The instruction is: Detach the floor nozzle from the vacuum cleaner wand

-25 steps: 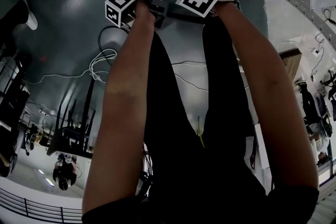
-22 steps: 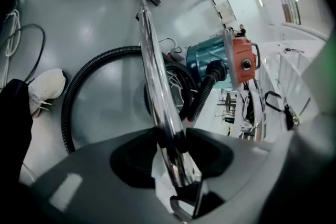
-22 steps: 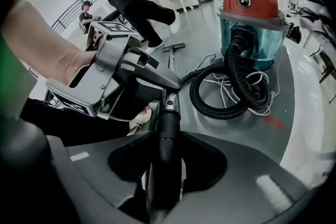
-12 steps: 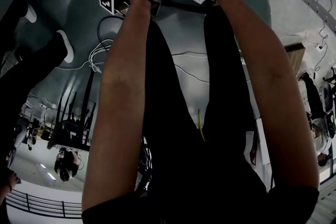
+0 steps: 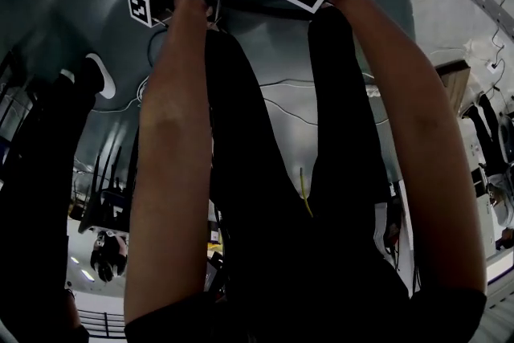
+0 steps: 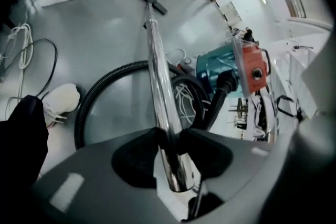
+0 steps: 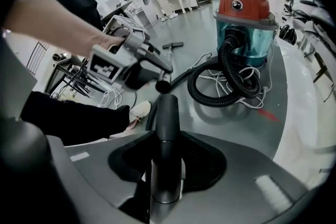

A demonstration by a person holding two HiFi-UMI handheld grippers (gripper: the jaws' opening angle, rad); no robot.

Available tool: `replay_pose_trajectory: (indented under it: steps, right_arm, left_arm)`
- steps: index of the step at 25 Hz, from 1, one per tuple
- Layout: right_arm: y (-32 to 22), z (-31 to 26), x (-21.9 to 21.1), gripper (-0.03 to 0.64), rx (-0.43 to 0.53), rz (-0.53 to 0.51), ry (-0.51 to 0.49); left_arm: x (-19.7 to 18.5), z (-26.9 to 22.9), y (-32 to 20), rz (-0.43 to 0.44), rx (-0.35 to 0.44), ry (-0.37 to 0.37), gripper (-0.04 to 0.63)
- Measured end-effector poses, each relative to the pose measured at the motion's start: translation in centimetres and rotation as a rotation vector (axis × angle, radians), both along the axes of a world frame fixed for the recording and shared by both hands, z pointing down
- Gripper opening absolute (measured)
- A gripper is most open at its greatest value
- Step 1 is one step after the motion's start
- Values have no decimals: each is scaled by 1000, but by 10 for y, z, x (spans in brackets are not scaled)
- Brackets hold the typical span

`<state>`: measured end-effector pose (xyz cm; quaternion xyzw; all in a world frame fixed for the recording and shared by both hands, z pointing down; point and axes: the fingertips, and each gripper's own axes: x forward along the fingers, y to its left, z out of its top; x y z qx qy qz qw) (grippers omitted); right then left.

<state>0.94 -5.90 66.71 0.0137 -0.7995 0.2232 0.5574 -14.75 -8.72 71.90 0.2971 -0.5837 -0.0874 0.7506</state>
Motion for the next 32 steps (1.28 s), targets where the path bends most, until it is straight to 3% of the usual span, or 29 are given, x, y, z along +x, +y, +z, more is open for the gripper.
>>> replay_pose_trajectory:
  steps: [2,5,10,16,20,27,32]
  right_arm:
    - [-1,1,24,150,18,-18,-3]
    - [-7,0,38,150,26,11,9]
    - [-7,-10,13,150,49,14,-15]
    - [-11,-2,23,152,23,86,-9]
    - [-13,4,20,152,47,77,2]
    - [-46,3,-4,152,102,67,15]
    - [-79,10,-8,153,145,83,26]
  left_arm:
    - [-21,-2,-4,-21,28,-34,167]
    - [-14,-9,-9,-28,81,-8,170]
    - [-10,-13,0,-31,68,-6,169]
    - [1,-11,-1,-4,66,-20,175]
    - [10,-14,-5,34,97,-9,179]
    - [22,-12,-17,29,88,4,176]
    - [29,-5,-32,92,70,5,179]
